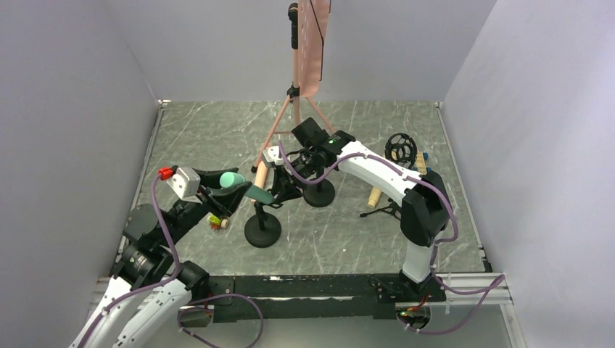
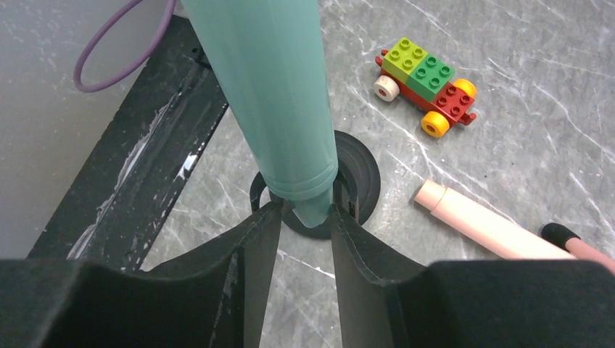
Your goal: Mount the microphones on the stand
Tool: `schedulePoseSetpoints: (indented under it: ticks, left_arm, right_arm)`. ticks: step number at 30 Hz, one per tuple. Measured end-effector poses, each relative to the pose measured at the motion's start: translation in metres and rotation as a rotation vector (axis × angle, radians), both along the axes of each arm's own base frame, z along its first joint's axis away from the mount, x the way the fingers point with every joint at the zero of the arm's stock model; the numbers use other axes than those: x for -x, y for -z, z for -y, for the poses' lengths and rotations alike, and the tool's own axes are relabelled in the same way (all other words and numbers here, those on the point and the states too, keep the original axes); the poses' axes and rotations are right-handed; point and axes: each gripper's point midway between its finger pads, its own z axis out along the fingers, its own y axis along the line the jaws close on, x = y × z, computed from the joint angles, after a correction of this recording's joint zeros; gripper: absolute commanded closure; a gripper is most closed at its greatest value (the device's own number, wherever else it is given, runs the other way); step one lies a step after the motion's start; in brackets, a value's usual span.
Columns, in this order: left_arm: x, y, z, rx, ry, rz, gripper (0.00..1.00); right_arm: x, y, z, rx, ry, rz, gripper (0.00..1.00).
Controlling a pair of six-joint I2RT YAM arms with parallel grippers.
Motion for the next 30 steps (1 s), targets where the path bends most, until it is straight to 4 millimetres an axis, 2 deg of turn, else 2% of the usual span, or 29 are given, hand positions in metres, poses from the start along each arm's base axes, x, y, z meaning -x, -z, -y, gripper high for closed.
schedulePoseSetpoints:
  ticks: [15,30]
  left_arm:
    - [-0.0093,-0.0009,0.0058,-0.025,0.001,-0.012,1.0]
    - [-0.0098,-0.0009,0.0076,-0.026,0.009,-0.011,1.0]
  right_arm:
    - [-0.0032,-0.0027,0.0047,-0.002,0.019,0.029,0.52]
    - [-0.0031,-0.0024,0.0055,0.001,0.022,0.028,0.48]
